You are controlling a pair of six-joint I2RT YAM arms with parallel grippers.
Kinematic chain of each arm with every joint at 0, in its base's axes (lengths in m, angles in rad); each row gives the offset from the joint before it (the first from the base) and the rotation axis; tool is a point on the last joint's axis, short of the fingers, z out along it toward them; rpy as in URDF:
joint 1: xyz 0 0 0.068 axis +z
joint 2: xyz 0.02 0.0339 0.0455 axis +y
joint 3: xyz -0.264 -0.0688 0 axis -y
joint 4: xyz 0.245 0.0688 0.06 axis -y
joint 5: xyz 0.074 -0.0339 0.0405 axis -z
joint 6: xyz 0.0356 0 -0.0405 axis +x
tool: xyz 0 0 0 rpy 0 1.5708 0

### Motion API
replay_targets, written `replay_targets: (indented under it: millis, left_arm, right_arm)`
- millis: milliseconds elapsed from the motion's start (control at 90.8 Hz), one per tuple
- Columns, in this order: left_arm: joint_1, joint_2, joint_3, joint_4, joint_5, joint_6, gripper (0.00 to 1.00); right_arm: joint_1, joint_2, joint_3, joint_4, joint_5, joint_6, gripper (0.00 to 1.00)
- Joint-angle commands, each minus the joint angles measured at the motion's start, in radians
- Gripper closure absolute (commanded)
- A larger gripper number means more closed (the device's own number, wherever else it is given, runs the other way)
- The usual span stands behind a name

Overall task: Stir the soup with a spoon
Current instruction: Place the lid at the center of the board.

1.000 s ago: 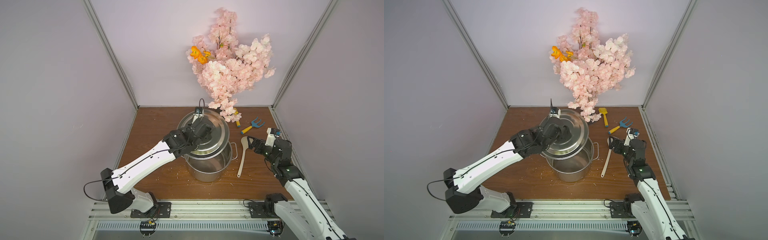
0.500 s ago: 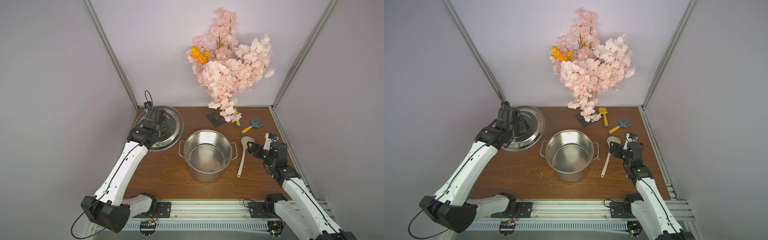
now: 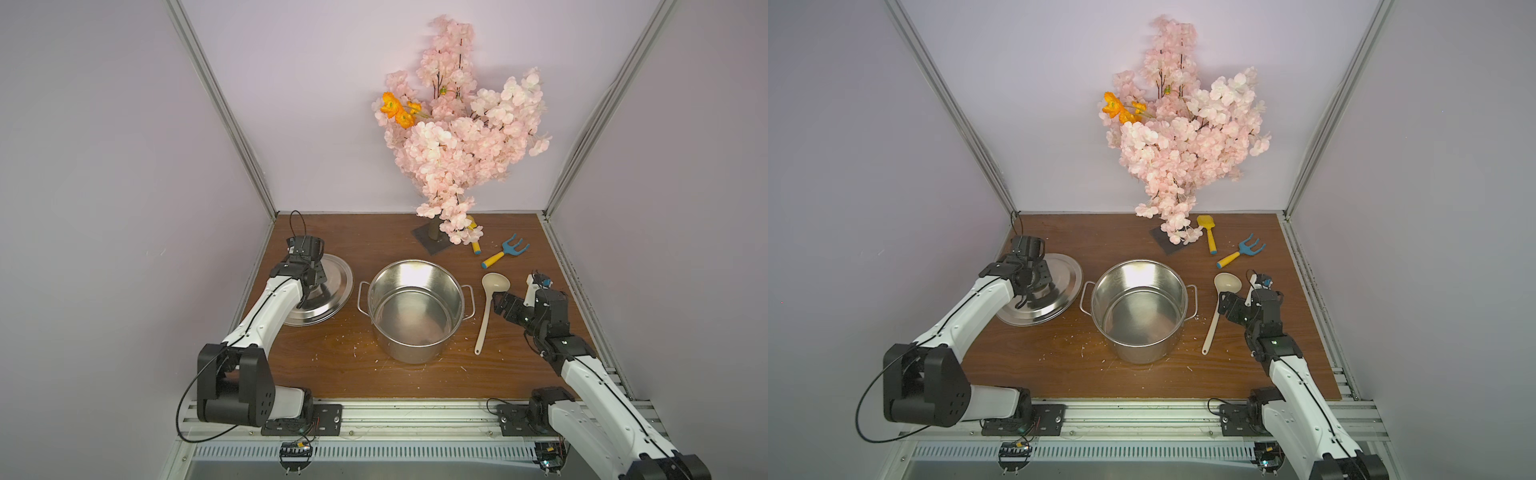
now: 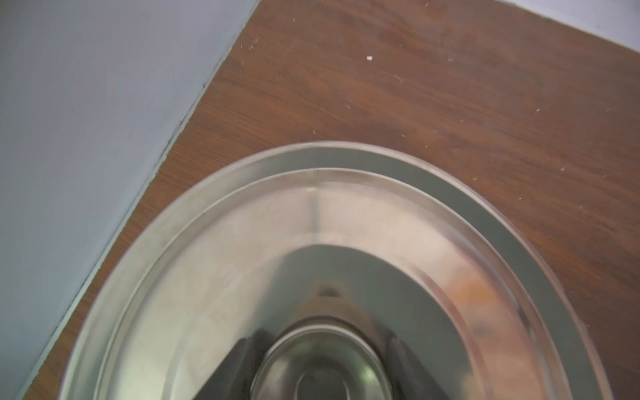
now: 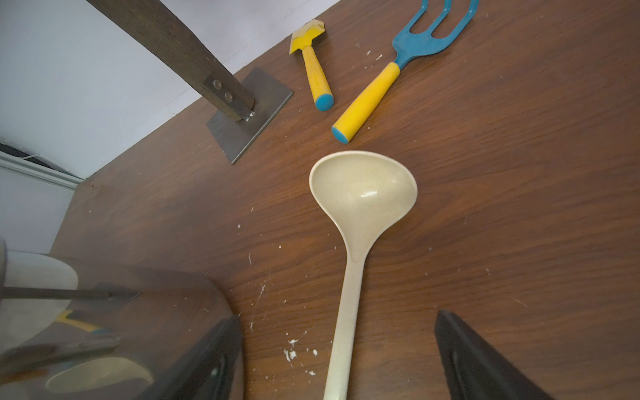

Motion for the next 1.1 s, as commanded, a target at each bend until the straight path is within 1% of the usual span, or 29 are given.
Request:
replay_targets:
  millis: [0,198,330,440,495,550,583,837,936,1090]
  left_arm:
    - [0.015,0.059,-0.001,0.085,0.023,-0.039,0.69]
    - [0.016,0.151,-0.06,0.163,0.031,-0.066,0.68]
    - [0.016,0.206,-0.094,0.201,0.033,-0.075,0.66]
    - [0.016,0.221,-0.129,0.234,0.041,-0.081,0.6]
    - [0.016,0.223,-0.145,0.248,0.05,-0.084,0.56]
    - [0.016,0.221,-0.154,0.253,0.058,-0.086,0.49]
    - [0.016,0.216,-0.155,0.255,0.061,-0.086,0.45]
    - [0.015,0.115,-0.171,0.241,0.119,-0.095,0.24]
    - [0.016,0.06,-0.177,0.226,0.141,-0.093,0.19]
    - [0.016,-0.057,-0.184,0.191,0.172,-0.096,0.17]
  right_arm:
    - [-0.005,0.011,-0.017,0.018,0.007,0.018,0.09]
    - [-0.004,0.059,-0.056,0.063,-0.023,0.031,0.15]
    - [-0.004,0.118,-0.058,0.072,-0.034,0.019,0.18]
    - [-0.002,0.154,-0.061,0.092,-0.061,0.011,0.22]
    - [-0.001,0.169,-0.065,0.103,-0.077,0.009,0.24]
    - [0.002,0.186,-0.064,0.11,-0.09,0.005,0.26]
    - [0.005,0.197,-0.063,0.114,-0.099,0.002,0.27]
    - [0.03,0.288,-0.064,0.152,-0.152,-0.002,0.34]
    - [0.04,0.329,-0.058,0.167,-0.161,-0.002,0.37]
    - [0.044,0.392,-0.051,0.194,-0.177,-0.005,0.44]
